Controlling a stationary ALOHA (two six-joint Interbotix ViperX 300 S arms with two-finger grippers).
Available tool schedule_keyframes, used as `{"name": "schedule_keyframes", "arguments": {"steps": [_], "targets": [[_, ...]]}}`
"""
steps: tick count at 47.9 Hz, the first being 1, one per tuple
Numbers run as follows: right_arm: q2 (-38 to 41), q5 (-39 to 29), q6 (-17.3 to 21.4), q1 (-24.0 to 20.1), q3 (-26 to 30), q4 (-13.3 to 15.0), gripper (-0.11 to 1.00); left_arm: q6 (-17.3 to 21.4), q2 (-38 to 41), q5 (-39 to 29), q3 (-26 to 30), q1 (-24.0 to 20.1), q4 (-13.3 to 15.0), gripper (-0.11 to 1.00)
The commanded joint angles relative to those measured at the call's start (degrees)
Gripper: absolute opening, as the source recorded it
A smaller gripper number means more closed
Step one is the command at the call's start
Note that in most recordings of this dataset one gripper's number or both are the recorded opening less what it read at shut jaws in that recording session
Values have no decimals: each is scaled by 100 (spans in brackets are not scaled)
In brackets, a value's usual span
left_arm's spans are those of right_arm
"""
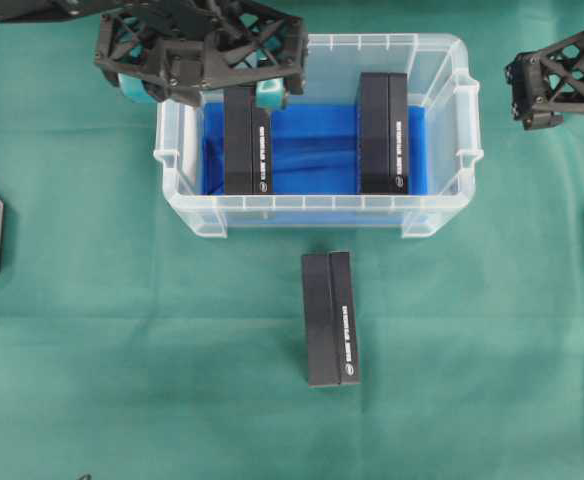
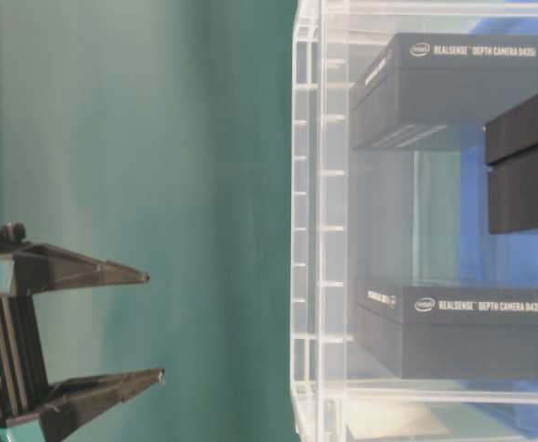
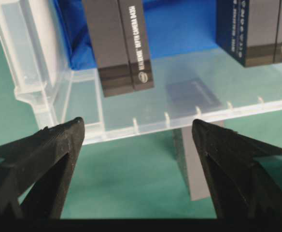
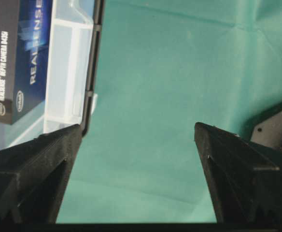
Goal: Take out the box from the case.
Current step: 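Move the left gripper over the left black box in the bin, then lower the open left gripper around the left black box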
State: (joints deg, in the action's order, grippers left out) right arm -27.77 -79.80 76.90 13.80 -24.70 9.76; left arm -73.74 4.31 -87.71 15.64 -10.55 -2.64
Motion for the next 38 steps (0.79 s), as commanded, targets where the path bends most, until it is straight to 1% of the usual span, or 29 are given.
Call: {"name": "schedule_keyframes", "arguments": {"steps": [1,10,38], "targets": [[-26,26,0,9,53,18,92,0,-35,-26,229,9,-26,90],[-35,26,0,9,44,26,92,0,88,-35,334,18,-26,90],[-26,26,-9,9,35,18,92,-18,114,-35,308,18,-18,90]]}}
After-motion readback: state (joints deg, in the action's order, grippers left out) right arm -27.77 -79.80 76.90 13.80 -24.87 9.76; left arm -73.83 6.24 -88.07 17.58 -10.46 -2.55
